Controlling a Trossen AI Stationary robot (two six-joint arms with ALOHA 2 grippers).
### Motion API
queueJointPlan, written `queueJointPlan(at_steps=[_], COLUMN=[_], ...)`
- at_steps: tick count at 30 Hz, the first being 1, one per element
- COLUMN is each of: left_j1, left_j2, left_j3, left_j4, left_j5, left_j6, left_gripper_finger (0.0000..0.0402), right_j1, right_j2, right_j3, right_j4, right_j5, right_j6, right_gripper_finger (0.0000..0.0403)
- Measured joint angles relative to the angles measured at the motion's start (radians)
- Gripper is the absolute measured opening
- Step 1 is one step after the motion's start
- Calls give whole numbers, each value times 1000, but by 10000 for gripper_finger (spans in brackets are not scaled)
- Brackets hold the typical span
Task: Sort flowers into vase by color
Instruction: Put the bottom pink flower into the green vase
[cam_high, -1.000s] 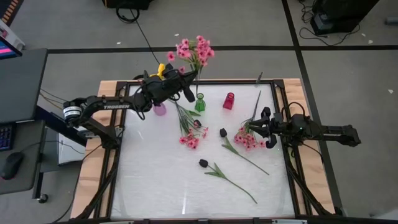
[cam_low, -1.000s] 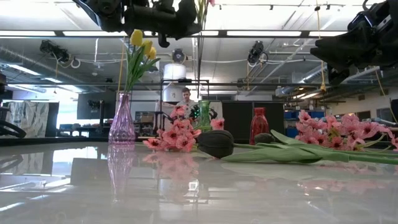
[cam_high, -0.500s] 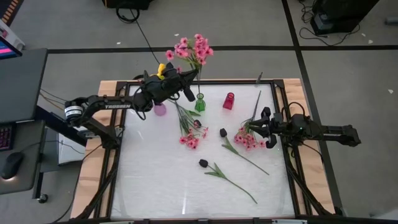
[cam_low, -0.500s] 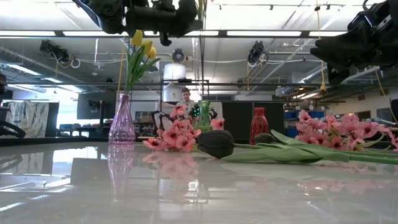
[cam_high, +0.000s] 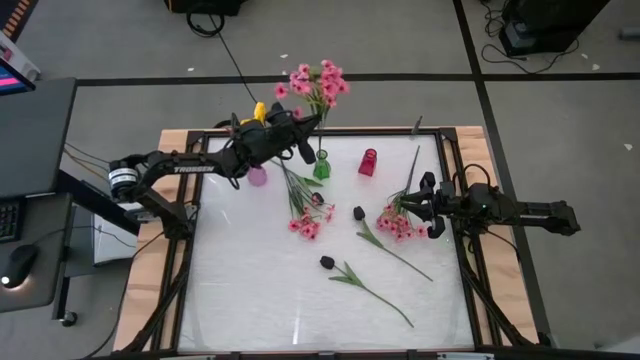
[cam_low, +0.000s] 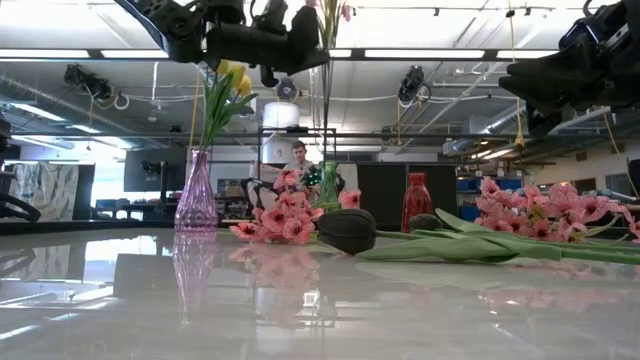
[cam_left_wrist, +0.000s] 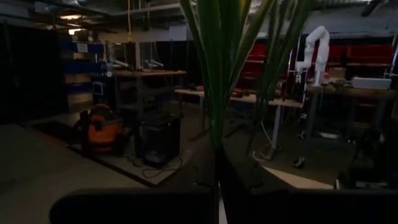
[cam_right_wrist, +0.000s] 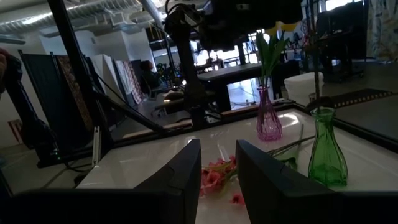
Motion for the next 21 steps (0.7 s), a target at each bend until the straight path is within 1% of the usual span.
queueJointPlan(at_steps=[16,19,21], left_j1=[1,1,1], left_j2=[40,41,41], left_j3=[0,0,0], left_j4=[-107,-136,-156], left_j5=[0,0,0], left_j6=[-26,-26,-26], left_gripper_finger=[12,22,37], right_j1=[0,0,0], right_j2=[0,0,0], right_j3=[0,0,0], right_j4=[0,0,0], right_j5=[0,0,0], right_j6=[0,0,0], right_gripper_finger=[110,110,110])
